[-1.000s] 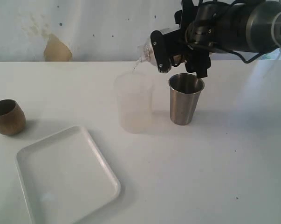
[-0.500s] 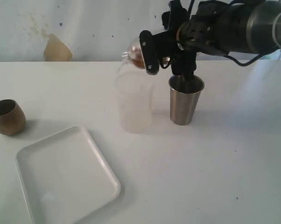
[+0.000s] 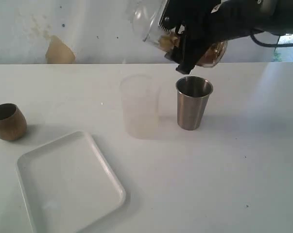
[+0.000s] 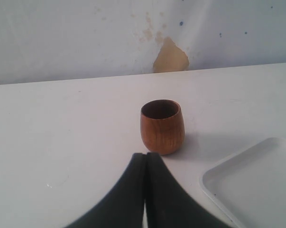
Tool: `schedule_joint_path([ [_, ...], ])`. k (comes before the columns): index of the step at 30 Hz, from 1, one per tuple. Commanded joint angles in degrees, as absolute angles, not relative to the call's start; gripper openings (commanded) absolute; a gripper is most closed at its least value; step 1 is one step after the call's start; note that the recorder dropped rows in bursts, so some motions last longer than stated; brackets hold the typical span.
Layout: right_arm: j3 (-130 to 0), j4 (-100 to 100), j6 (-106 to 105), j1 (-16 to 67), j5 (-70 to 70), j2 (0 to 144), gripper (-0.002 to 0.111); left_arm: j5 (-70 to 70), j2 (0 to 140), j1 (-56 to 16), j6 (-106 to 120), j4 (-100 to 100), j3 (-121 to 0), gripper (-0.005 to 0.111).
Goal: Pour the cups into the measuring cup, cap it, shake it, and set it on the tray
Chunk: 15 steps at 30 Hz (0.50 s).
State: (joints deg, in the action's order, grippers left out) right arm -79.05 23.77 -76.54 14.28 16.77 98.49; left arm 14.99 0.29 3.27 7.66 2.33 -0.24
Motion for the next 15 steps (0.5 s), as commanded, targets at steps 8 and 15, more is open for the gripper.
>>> schedule_joint_path([
  [8, -78.56, 92.32, -122.8, 8.94, 39.84, 96.14, 0.0, 14.68, 0.0, 3.27, 7.59, 2.22, 0.0, 0.0],
  [15, -78.56, 91.8, -122.8, 8.94, 39.06, 96.14, 0.0, 14.68, 0.0, 3.27, 7.59, 2.22, 0.0, 0.0],
])
